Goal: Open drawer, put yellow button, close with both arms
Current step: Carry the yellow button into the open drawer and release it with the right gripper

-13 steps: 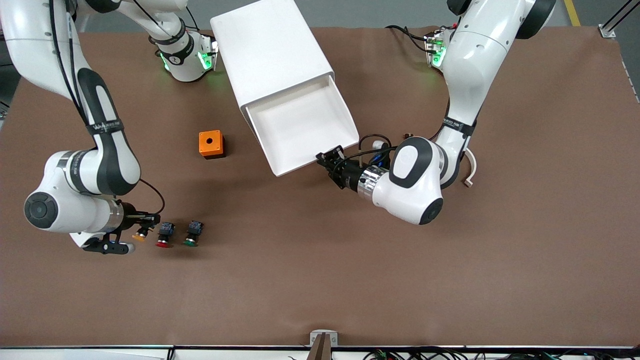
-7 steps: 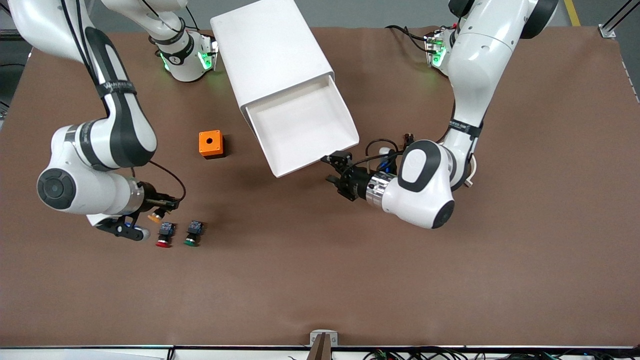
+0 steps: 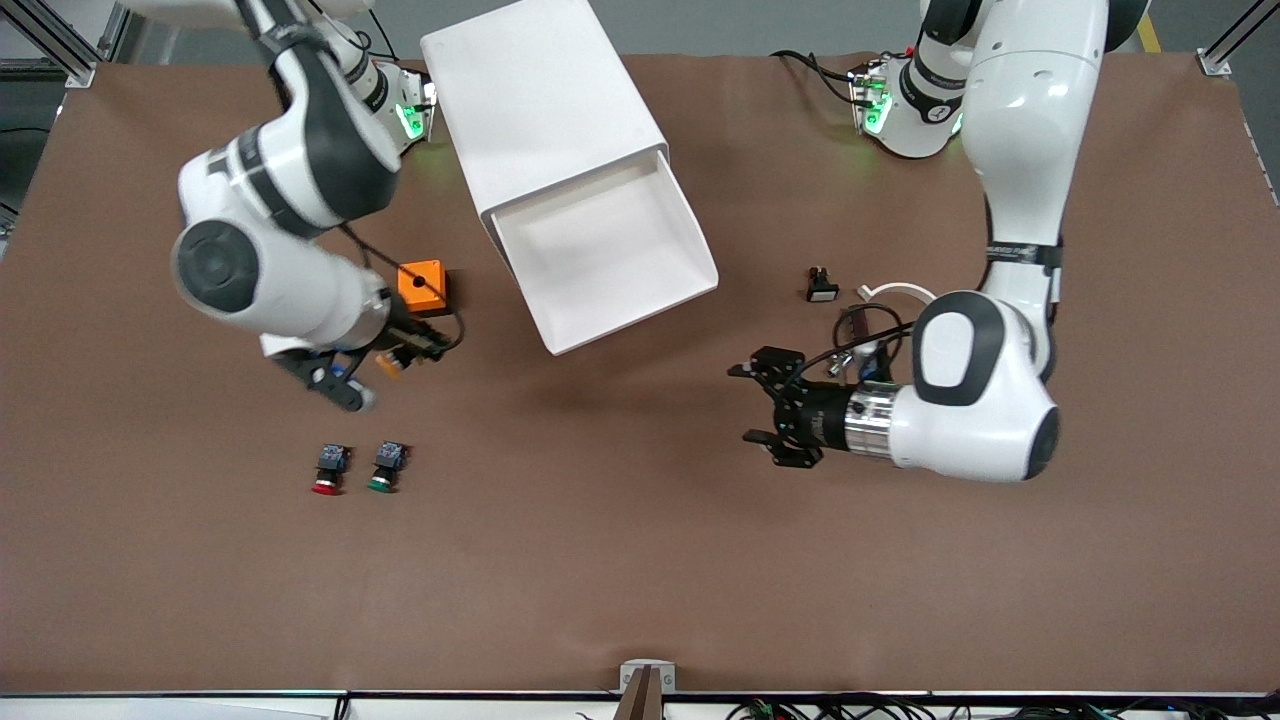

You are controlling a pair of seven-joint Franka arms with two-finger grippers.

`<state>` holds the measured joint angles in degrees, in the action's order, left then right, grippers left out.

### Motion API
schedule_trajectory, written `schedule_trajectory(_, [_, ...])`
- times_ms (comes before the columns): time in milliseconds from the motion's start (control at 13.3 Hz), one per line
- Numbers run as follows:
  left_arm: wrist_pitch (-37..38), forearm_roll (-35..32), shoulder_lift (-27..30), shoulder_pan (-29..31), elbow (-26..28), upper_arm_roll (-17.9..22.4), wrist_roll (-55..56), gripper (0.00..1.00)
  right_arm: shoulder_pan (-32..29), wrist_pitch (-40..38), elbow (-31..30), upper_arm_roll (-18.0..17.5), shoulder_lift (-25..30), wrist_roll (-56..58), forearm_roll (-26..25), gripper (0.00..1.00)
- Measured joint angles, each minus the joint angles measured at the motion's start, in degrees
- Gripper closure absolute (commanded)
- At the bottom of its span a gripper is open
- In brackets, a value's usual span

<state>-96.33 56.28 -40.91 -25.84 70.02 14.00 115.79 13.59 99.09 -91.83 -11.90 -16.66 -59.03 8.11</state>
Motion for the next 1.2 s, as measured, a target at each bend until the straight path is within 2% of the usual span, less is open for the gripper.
schedule_trajectory(150, [0.8,-5.0,1.4,0.4,0.0,0.9,-8.0,0.0,4.5,0.5,0.0,-0.1,0.7,-8.1,1.7,0.98])
schedule_trajectory(300, [1.5,-13.1,3.0,0.2,-0.1,0.9,-17.4,0.0,7.4,2.3,-0.1,-0.1,0.8,-14.4,2.4,0.98])
schedule_trajectory(525, [3.7,-22.9,4.7,0.1,0.0,0.8,-29.9,0.0,11.8,8.1,-0.7,-0.1,0.7,-24.0,2.9,0.98])
schedule_trajectory(900, [6.5,-31.7,5.9,-0.5,0.0,0.7,-58.9,0.0,18.2,18.5,-1.3,0.0,-2.2,-36.8,2.9,0.96])
schedule_trajectory(1050, [6.5,-35.1,6.4,-1.5,0.1,0.6,-68.1,0.0,19.7,21.8,-1.6,0.0,-4.3,-39.9,2.9,0.87])
schedule_trajectory(1125, [6.5,-36.1,6.4,-2.4,0.1,0.5,-71.1,0.0,19.9,22.7,-1.7,0.0,-5.1,-40.8,2.9,0.74])
schedule_trajectory(1200, [6.2,-37.2,6.4,-3.4,0.1,0.5,-73.4,0.0,19.9,23.1,-1.7,0.1,-5.7,-41.0,2.9,0.54])
